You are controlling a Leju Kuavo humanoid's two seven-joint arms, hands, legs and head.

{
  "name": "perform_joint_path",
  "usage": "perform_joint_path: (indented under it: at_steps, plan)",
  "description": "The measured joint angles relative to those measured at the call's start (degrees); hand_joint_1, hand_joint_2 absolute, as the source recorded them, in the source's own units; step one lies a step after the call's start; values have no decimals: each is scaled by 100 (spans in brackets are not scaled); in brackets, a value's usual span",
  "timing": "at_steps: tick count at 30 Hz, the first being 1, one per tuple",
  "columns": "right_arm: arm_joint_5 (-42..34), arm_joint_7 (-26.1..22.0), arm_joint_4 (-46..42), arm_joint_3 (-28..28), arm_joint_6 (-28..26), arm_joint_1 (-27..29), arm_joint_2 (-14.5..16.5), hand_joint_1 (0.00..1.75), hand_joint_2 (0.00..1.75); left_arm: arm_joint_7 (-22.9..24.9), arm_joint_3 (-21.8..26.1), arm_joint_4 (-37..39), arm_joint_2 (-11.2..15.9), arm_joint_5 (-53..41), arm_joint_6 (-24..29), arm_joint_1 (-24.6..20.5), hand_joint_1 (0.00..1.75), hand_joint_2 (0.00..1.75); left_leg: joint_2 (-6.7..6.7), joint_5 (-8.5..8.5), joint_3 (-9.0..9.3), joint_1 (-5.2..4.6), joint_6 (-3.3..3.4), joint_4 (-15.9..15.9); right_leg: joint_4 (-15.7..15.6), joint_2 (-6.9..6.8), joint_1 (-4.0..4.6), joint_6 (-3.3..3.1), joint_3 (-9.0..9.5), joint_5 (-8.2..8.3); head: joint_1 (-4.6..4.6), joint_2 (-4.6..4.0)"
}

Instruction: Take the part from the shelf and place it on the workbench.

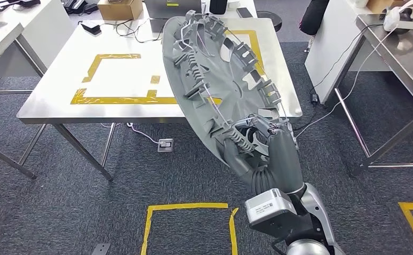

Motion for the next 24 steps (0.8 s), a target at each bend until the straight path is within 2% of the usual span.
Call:
perform_joint_path:
  at_steps: [1,2,3,7,8,9,12,13,14,15,16,17,18,19,22,24]
  plan:
    - [0,2,-1,0,0,0,1,175,175,0,0,2,-1,-1,0,2,0,175,14,292,110,6,0,-395,3,-2,-6,27,71,-58,-2,0]
    - [0,5,-1,1,1,1,2,175,175,0,0,4,-2,-1,0,5,0,175,26,486,204,3,14,-715,6,-1,-7,58,123,-108,-8,0]
    - [1,5,-2,1,1,1,3,175,175,1,0,7,-3,-1,0,6,0,175,38,602,263,-5,39,-925,6,-1,-5,87,153,-145,-15,0]
    - [2,15,-19,2,-1,3,6,175,175,13,0,3,-10,-1,2,5,0,175,12,590,391,-20,264,-1029,97,-7,2,246,183,-207,-12,0]
    - [1,17,-21,2,0,5,6,175,175,12,1,3,-13,-1,4,5,0,175,5,565,439,-16,306,-1035,255,-11,-1,268,106,-256,-2,0]
    - [1,20,-21,2,2,9,6,175,175,9,1,2,-15,-1,8,5,0,175,-3,538,485,-13,340,-1041,527,-14,-3,288,-49,-346,10,0]
    - [9,22,-22,2,4,18,4,175,175,1,4,3,-14,1,17,10,0,175,-16,428,581,-41,393,-1041,1552,-13,8,306,-768,-708,38,0]
    - [11,22,-22,2,4,20,4,175,175,1,4,4,-15,1,17,16,0,175,-25,381,632,-54,396,-1040,1665,-13,18,285,-923,-711,42,0]
    - [12,23,-22,2,5,21,4,175,175,1,4,4,-15,2,17,20,0,175,-34,330,698,-68,397,-1040,1570,-13,35,255,-971,-594,45,0]
    - [12,24,-22,2,7,22,4,175,175,1,4,4,-16,2,17,22,0,175,-43,274,777,-83,395,-1041,1278,-13,60,210,-921,-361,49,0]
    - [12,25,-22,2,8,22,4,175,175,0,4,4,-21,2,17,24,0,175,-50,214,852,-95,393,-1044,868,-13,95,145,-817,-39,51,0]
    - [12,25,-22,2,11,25,4,175,175,-1,5,5,-30,2,17,21,0,175,-56,157,917,-113,385,-1039,508,-13,134,87,-721,194,46,0]
    - [13,26,-22,1,14,26,4,175,175,-1,7,5,-34,2,17,16,0,175,-60,103,953,-125,364,-1041,238,-13,162,41,-640,351,43,0]
    - [14,27,-22,0,17,26,4,175,175,-1,8,5,-38,2,17,13,0,175,-62,73,986,-133,338,-1032,88,-10,179,9,-599,422,40,0]
    - [16,32,-24,-2,21,23,7,175,175,-7,12,2,-32,2,18,9,0,175,-54,63,1029,-142,245,-955,-32,-2,146,-35,-463,386,36,0]
    - [17,35,-24,-3,23,20,11,175,175,-11,13,1,-33,0,19,-1,0,175,-42,18,793,-130,187,-532,-85,-9,103,-80,-328,347,15,0]
